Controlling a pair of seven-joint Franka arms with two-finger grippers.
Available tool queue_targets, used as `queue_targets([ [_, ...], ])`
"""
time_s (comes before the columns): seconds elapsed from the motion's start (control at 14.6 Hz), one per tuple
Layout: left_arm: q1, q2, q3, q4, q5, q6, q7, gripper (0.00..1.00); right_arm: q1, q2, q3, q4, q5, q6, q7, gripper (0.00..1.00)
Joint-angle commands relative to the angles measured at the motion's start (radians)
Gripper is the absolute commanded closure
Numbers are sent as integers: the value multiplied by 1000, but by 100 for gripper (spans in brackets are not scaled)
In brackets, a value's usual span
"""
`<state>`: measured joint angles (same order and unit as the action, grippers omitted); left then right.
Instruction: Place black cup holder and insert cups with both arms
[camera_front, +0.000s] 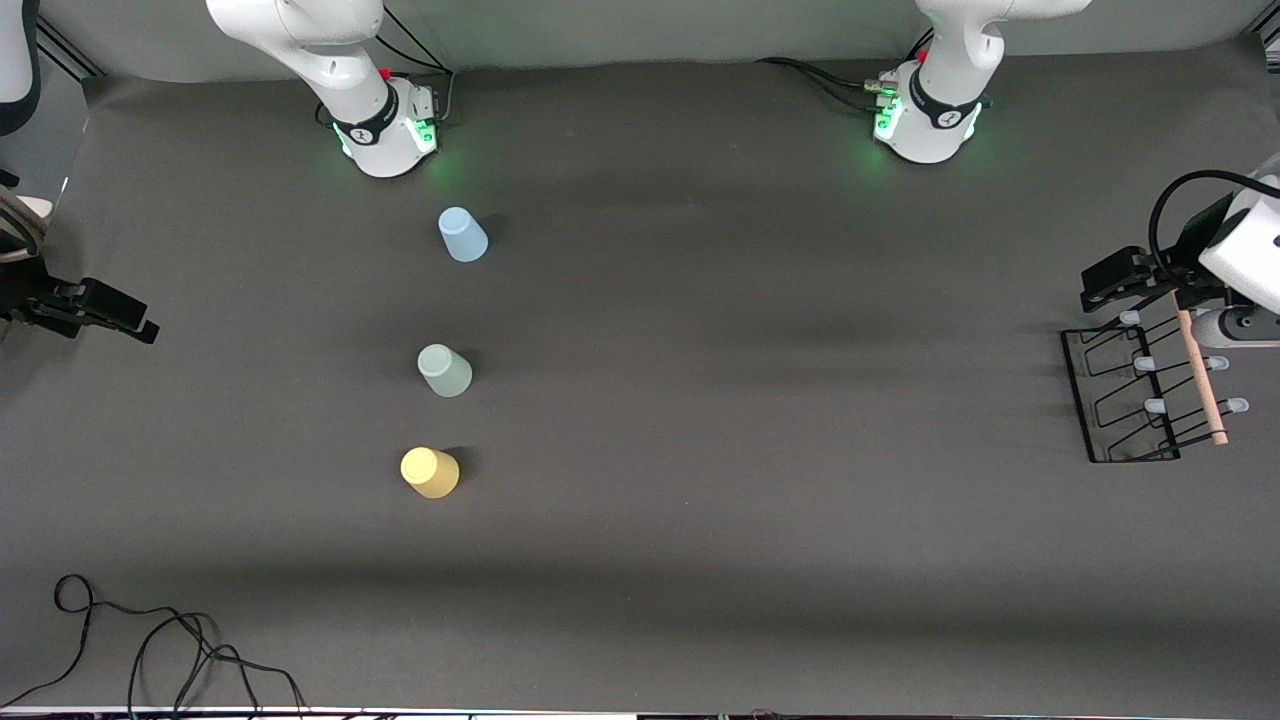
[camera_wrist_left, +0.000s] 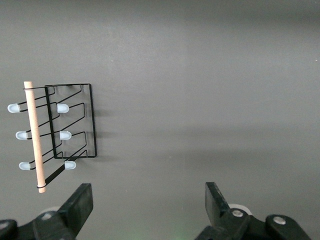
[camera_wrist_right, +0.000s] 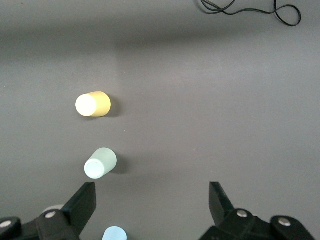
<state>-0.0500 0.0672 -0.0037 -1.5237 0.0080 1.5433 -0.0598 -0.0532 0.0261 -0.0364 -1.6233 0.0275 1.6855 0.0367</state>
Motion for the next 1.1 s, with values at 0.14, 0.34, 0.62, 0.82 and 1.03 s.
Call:
queue_targets([
  [0.14, 63, -6, 19, -41, 27, 30, 66, 0, -2, 8, 3, 19, -18, -18, 2, 0],
  [0.34, 198, -1, 19, -62, 27, 55, 222, 0, -5, 9, 3, 19, -18, -18, 0, 0],
  [0.62, 359, 28, 19, -64, 41, 75, 362, 0, -5, 9, 3, 20, -18, -18, 3, 0],
  [0.82, 378, 30, 21, -96, 43, 103, 368, 0, -7, 9, 3, 19, -18, -18, 3, 0],
  [1.03, 394, -6, 22, -223, 44, 210, 383, 0, -8, 15, 3, 22, -15, -17, 3, 0],
])
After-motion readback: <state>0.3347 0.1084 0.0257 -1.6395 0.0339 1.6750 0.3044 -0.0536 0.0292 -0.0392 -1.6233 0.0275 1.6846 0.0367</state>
